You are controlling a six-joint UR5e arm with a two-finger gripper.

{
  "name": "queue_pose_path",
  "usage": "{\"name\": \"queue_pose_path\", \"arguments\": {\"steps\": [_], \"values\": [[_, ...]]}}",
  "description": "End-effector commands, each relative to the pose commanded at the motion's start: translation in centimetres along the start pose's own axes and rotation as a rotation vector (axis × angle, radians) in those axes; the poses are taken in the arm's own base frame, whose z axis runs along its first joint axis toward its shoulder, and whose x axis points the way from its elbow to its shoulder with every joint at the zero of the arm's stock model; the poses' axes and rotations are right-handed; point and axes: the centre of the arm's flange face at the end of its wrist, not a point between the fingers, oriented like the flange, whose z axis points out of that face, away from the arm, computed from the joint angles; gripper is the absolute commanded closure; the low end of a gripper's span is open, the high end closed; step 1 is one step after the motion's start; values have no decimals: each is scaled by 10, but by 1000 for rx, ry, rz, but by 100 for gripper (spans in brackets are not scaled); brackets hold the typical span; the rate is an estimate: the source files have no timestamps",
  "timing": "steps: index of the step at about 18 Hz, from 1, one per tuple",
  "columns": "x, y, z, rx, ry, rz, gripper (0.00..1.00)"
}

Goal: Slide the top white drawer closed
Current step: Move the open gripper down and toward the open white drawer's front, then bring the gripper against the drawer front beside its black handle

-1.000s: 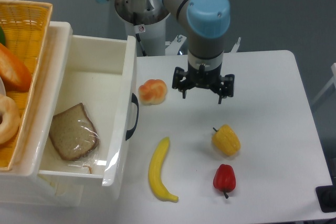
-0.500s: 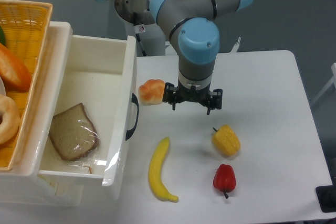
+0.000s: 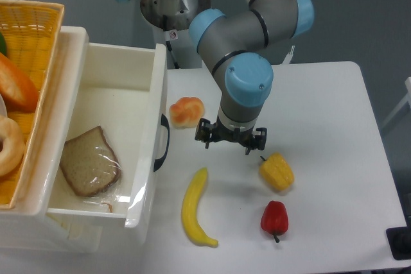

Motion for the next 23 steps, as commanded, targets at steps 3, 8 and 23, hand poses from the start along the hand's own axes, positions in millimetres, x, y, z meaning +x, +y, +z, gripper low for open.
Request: {"name": "queue_pose_path", "arguments": {"steps": [3, 8, 23], "values": [[0, -3, 9, 6, 39, -20, 0], [3, -3, 16, 1, 58, -27, 0], [19, -7, 17, 14, 88, -9, 0]]}}
